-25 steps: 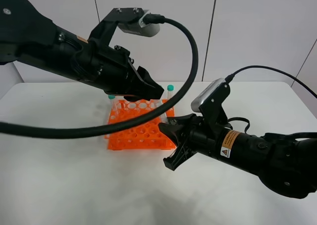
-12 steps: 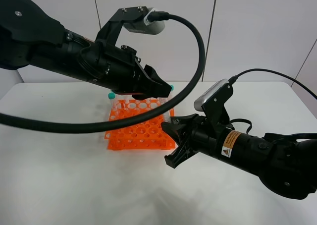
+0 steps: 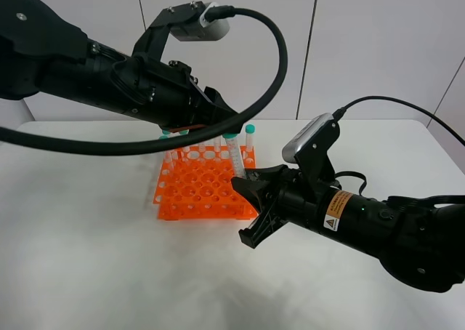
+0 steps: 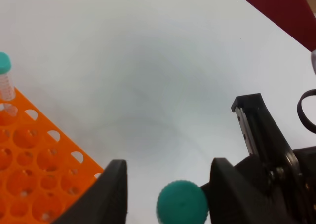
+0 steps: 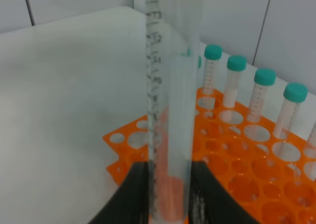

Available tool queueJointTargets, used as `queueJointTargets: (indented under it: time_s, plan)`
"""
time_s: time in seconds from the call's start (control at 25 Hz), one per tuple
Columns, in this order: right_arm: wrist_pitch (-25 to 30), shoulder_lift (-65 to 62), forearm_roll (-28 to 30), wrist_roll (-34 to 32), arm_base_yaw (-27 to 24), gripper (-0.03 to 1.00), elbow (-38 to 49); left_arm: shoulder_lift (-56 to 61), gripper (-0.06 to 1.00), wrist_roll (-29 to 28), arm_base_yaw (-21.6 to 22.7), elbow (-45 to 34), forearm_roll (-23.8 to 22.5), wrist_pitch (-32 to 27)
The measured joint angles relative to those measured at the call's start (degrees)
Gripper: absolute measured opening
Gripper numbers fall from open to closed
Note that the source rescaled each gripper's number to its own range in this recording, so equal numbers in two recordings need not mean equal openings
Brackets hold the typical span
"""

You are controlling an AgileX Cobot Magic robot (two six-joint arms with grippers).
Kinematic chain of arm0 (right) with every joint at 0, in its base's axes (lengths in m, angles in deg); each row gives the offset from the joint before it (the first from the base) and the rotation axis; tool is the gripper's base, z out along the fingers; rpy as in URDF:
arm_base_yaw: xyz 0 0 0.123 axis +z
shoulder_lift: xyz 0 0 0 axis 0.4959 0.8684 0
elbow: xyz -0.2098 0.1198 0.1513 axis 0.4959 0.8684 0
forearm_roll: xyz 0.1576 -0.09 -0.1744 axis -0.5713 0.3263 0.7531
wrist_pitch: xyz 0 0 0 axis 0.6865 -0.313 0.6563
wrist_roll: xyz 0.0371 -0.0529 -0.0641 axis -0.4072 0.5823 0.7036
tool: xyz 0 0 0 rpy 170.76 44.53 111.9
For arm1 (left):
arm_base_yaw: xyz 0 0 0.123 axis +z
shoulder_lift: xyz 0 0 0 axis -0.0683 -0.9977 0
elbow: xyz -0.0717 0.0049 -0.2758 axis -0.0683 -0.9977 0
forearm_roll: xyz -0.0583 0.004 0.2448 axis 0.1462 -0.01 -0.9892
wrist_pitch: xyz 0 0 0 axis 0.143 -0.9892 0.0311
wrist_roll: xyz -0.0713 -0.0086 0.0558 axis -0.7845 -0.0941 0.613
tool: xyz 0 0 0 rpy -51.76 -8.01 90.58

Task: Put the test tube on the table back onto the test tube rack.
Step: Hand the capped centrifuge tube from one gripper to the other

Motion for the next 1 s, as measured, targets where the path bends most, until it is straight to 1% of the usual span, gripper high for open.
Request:
queueJointTargets:
  time_s: [0.2, 0.44, 0.6, 0.8, 1.0]
  plan:
    - [-1.53, 0.0, -1.0, 0.05, 0.0, 0.02, -0.23, 0.0, 0.89, 0.0, 0.0, 0.0, 0.0, -1.23]
    - [-1.79, 0.0, -1.12, 0.0, 0.0, 0.02, -0.57, 0.0, 0.89, 0.05, 0.0, 0.0, 0.1, -1.43]
    - [-2.45, 0.0, 0.17, -1.48, 0.0, 0.02, -0.57, 0.0, 0.89, 1.03, 0.0, 0.0, 2.43, -1.43]
    - [-2.55, 0.0, 0.4, -1.91, 0.0, 0.02, -0.57, 0.0, 0.89, 5.13, 0.0, 0.0, 6.89, -1.38]
    - [-2.66, 0.0, 0.29, -1.91, 0.0, 0.02, -0.57, 0.0, 0.89, 6.04, 0.0, 0.0, 7.67, -1.38]
